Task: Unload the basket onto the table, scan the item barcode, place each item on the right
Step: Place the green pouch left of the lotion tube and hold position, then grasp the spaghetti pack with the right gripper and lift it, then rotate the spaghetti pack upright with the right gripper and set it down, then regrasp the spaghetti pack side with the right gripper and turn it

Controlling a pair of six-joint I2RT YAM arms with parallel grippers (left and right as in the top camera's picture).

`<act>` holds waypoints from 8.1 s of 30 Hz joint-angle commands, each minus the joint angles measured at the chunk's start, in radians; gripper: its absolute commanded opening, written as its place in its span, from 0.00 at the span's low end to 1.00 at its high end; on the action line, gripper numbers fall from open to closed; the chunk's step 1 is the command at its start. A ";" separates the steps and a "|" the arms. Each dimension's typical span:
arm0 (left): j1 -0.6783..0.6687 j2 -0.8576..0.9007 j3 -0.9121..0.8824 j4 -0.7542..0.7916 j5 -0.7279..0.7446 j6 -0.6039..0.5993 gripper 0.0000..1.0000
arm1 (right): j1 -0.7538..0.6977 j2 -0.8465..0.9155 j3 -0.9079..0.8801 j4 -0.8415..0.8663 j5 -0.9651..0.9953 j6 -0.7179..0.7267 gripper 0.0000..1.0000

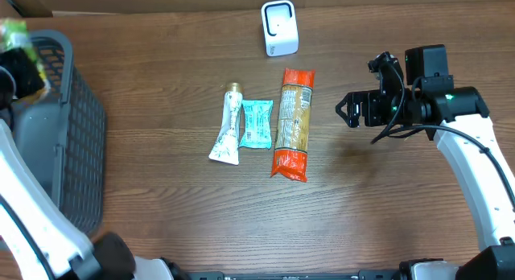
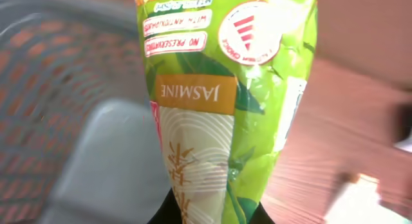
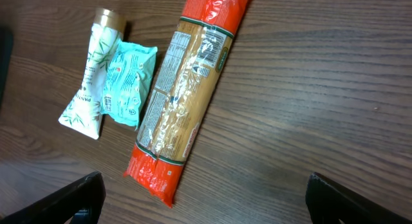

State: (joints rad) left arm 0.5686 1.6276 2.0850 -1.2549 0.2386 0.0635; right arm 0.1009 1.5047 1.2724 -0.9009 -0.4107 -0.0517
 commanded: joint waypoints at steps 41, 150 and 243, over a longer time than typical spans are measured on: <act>-0.471 0.126 -0.891 0.667 0.199 -0.206 1.00 | 0.321 0.327 0.022 0.296 -0.099 0.360 0.87; -0.471 0.126 -0.880 0.680 0.169 -0.206 1.00 | -0.057 0.582 0.076 0.316 0.323 0.875 0.87; -0.471 0.126 -0.880 0.680 0.170 -0.206 1.00 | -0.079 0.768 -0.252 0.695 -0.062 0.317 0.40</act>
State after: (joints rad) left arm 0.0929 1.7531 1.1919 -0.5755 0.4080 -0.1509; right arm -0.0097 2.0815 1.1213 -0.1265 -0.6582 0.2436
